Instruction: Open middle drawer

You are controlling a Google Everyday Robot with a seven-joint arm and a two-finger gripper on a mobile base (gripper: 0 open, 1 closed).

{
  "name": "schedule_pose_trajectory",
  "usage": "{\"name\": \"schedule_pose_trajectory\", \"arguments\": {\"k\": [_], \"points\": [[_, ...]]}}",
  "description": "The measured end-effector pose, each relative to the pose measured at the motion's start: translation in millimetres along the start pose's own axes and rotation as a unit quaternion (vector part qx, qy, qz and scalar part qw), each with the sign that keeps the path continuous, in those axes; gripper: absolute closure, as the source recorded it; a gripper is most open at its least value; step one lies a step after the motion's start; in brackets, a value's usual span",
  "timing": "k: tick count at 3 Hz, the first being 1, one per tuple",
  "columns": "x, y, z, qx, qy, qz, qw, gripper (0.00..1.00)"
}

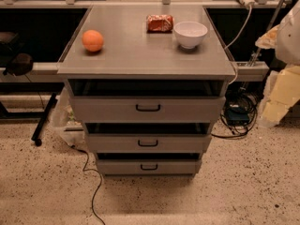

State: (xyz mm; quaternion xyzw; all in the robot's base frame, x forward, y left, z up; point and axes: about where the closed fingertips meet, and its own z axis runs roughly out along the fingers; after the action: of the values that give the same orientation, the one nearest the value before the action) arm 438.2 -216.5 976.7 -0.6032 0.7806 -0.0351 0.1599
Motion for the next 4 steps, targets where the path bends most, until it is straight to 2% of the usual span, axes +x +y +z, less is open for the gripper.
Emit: {"name": "schedule_pose_trajectory", "arguments": {"k": [1,2,3,4], "points": [[0,0,0,0.000,0.000,0.000,1.0000,0.00],[1,2,15,-0.001,-0.036,0.038,0.9987,0.00],[-4,21,52,-0.009,-0.086,0.110,0.9902,0.00],[-12,51,109,-0.031,-0.120,0.184,0.9752,0.00]]}}
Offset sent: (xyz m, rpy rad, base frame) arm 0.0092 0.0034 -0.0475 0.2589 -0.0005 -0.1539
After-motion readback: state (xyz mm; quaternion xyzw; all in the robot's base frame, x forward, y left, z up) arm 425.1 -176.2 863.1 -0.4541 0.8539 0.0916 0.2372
